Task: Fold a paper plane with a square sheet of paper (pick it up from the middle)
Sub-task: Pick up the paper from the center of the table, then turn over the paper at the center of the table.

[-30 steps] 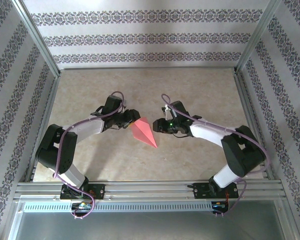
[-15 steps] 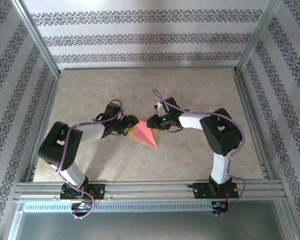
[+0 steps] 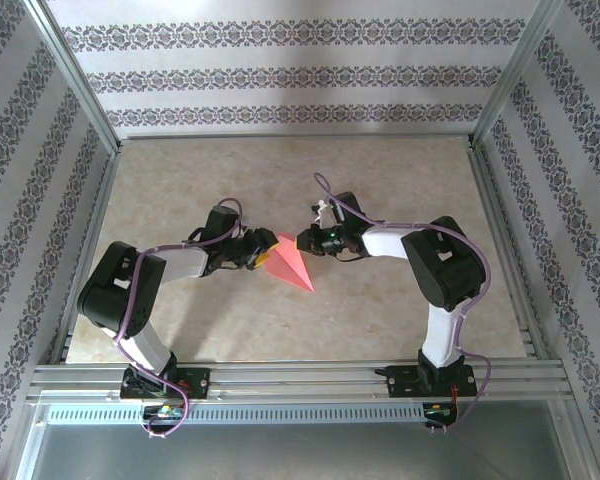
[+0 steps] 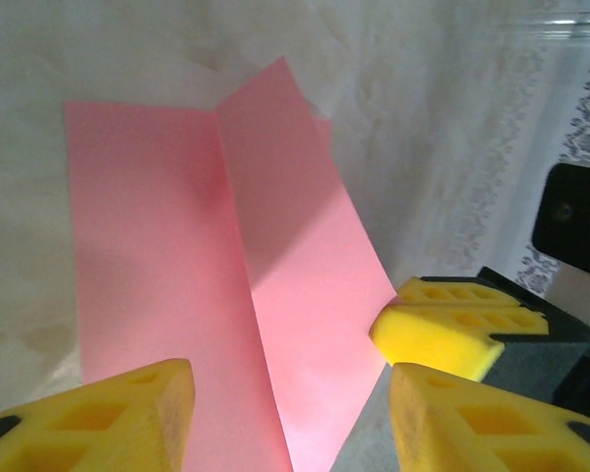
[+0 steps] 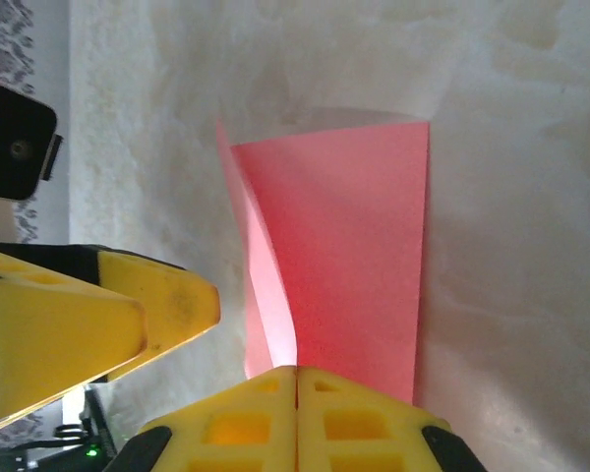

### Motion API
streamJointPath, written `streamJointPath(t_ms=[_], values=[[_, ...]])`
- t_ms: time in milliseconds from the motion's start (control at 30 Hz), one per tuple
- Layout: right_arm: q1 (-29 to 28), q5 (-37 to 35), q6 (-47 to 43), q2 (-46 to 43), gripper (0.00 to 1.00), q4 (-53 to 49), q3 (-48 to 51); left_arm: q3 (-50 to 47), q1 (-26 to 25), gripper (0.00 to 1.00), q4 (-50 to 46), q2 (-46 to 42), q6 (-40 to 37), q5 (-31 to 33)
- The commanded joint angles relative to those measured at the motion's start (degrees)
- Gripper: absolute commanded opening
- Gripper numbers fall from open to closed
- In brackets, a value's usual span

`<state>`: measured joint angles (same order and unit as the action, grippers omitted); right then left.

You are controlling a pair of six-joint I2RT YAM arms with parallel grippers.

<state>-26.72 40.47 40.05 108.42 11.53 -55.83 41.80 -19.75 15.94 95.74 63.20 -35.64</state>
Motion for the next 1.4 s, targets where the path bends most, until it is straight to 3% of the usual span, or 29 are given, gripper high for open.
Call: streamJointPath(t_ms=[0,333,567,900,1367], values=[[1.03,2.84,4.70,-5.09,0.08,6.95,1.86,-0.14,0.50,0.59,7.55,-3.33,-1.74,-4.97],[3.93,3.41,16.05,-13.86,0.08,15.48,6.22,-3.23,-1.21,0.72,26.72,-5.61,2.64,-9.94],[4.48,3.34,22.90,-15.87,0.09,21.59,8.36,-1.61,-2.53,0.72,27.67,-5.63,3.73,-10.45],[4.56,4.71,29.93,-14.92,0.09,29.53,9.69,-0.67,-3.63,0.57,39.11,-0.75,10.00,-13.39],[4.66,6.03,33.67,-12.80,0.10,33.62,10.07,0.26,-3.64,0.35,39.50,0.10,9.53,-13.85]])
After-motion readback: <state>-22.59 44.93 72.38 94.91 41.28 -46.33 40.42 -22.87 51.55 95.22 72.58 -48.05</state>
